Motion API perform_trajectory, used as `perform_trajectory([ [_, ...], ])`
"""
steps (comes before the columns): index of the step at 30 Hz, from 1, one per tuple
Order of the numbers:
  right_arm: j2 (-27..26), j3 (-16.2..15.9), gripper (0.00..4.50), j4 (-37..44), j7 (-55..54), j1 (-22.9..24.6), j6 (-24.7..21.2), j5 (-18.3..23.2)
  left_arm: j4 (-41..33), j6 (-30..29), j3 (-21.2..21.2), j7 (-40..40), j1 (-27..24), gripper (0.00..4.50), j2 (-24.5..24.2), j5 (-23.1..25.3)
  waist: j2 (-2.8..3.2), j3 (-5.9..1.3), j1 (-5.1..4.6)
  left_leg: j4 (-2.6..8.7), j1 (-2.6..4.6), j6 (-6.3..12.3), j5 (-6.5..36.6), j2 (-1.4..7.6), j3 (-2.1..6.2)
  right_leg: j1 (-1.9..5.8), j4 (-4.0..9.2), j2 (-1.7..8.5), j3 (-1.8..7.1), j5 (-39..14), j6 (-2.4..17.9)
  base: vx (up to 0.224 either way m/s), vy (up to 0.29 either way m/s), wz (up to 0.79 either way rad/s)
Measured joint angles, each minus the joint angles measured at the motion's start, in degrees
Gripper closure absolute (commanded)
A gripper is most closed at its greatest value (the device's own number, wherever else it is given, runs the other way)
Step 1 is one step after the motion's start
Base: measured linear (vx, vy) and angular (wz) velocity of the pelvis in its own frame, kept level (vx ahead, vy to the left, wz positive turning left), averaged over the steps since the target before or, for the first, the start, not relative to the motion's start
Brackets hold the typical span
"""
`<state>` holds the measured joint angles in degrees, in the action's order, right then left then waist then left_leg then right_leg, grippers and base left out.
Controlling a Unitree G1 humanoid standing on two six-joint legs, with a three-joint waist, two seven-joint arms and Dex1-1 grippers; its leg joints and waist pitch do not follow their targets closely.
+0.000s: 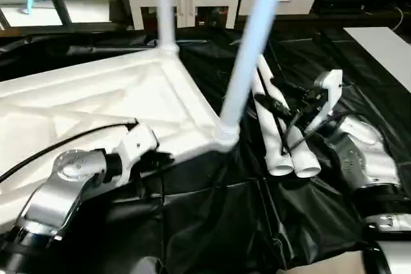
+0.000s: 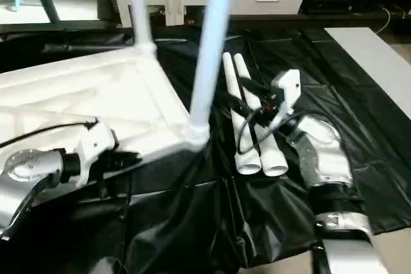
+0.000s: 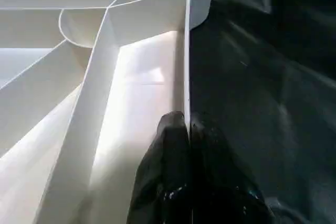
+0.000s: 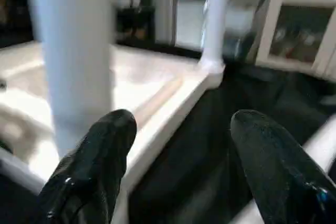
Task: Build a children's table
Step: Insert table leg to table base
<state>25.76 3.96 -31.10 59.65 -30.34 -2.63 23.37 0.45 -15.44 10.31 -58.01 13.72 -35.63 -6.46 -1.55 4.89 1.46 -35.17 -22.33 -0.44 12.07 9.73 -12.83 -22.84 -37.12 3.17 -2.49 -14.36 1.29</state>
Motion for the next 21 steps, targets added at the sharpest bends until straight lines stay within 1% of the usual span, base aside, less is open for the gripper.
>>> perform_trajectory([
  [2, 1.1, -0.2, 1.28, 1.7, 2.0, 1.6, -2.1, 0.5, 0.5, 1.0, 0.2, -0.7, 0.2, 4.50, -0.2, 0.1, 0.01, 0.00, 0.07, -0.03, 0.02, 0.00, 0.0, 0.01, 0.00, 0.00, -0.03, 0.00, 0.01, 0.0, 0.0, 0.000, 0.000, 0.00],
  [4, 3.0, -1.4, 1.28, 4.6, 5.3, 3.8, -3.9, 1.2, 0.7, 1.1, 0.2, -1.3, 0.4, 4.50, -0.1, 0.1, 0.01, -0.01, 0.24, -0.03, 0.02, 0.00, 0.0, 0.02, 0.00, 0.01, -0.06, 0.00, 0.00, 0.0, 0.0, 0.000, 0.000, 0.00],
  [7, 5.0, -2.1, 1.28, 6.1, 8.7, 6.3, -5.7, 1.5, 0.6, 1.1, 0.2, -1.7, 0.3, 4.50, -0.1, 0.0, 0.02, -0.01, 0.35, -0.03, 0.02, 0.01, 0.0, 0.03, 0.00, 0.00, -0.07, 0.00, -0.02, 0.0, 0.0, 0.000, 0.000, 0.00],
  [11, 7.0, -2.1, 1.28, 6.9, 11.8, 8.0, -7.5, 2.1, 0.8, 1.5, 0.3, -1.7, 0.4, 4.50, 0.2, 0.0, 0.09, -0.05, 0.47, -0.07, 0.01, 0.01, 0.0, 0.03, 0.00, -0.01, -0.12, 0.00, -0.03, 0.0, 0.0, 0.000, 0.000, 0.00],
  [14, 6.9, -2.1, 1.28, 8.6, 11.9, 8.0, -7.8, 2.1, 0.9, 1.6, 0.7, -1.8, 0.4, 4.50, 0.9, 0.0, 0.27, -0.15, 0.55, -0.12, 0.01, 0.01, 0.0, 0.04, 0.00, -0.01, -0.16, 0.00, -0.03, 0.0, 0.0, 0.000, 0.000, 0.00],
  [15, 6.4, -2.1, 1.24, 8.5, 11.4, 7.8, -7.6, 2.0, 0.8, 1.4, 0.8, -1.9, 0.4, 4.22, 1.2, -0.1, 0.32, -0.18, 0.59, -0.14, 0.01, 0.02, 0.0, 0.04, 0.01, -0.01, -0.18, 0.00, -0.04, 0.0, 0.0, 0.000, 0.000, 0.00],
  [16, 5.5, -2.1, 1.22, 8.5, 10.6, 7.5, -7.0, 1.9, 0.8, 0.6, 0.8, -2.0, 0.4, 4.05, 1.6, -0.5, 0.41, -0.23, 0.65, -0.17, 0.00, 0.02, 0.0, 0.04, 0.01, -0.02, -0.20, 0.00, -0.03, 0.0, 0.0, 0.000, 0.000, 0.00],
  [19, 4.2, -2.1, 1.22, 8.5, 9.6, 6.9, -6.6, 1.8, -0.2, -0.6, 1.1, -2.9, 0.4, 3.85, 3.4, -3.2, 0.43, -0.25, 0.99, -0.32, -0.16, 0.09, 0.1, 0.05, 0.05, -0.07, -0.23, 0.00, -0.08, 0.0, 0.0, 0.000, 0.000, 0.00],
  [21, 4.2, -2.1, 1.22, 8.5, 9.5, 6.4, -6.6, 1.8, -1.5, -1.2, 1.8, -4.1, 0.2, 3.65, 3.3, -4.6, 0.43, -0.25, 0.97, -0.46, -0.24, 0.19, 0.1, 0.07, 0.06, -0.11, -0.28, 0.00, -0.09, 0.0, 0.0, 0.000, 0.000, 0.00],
])
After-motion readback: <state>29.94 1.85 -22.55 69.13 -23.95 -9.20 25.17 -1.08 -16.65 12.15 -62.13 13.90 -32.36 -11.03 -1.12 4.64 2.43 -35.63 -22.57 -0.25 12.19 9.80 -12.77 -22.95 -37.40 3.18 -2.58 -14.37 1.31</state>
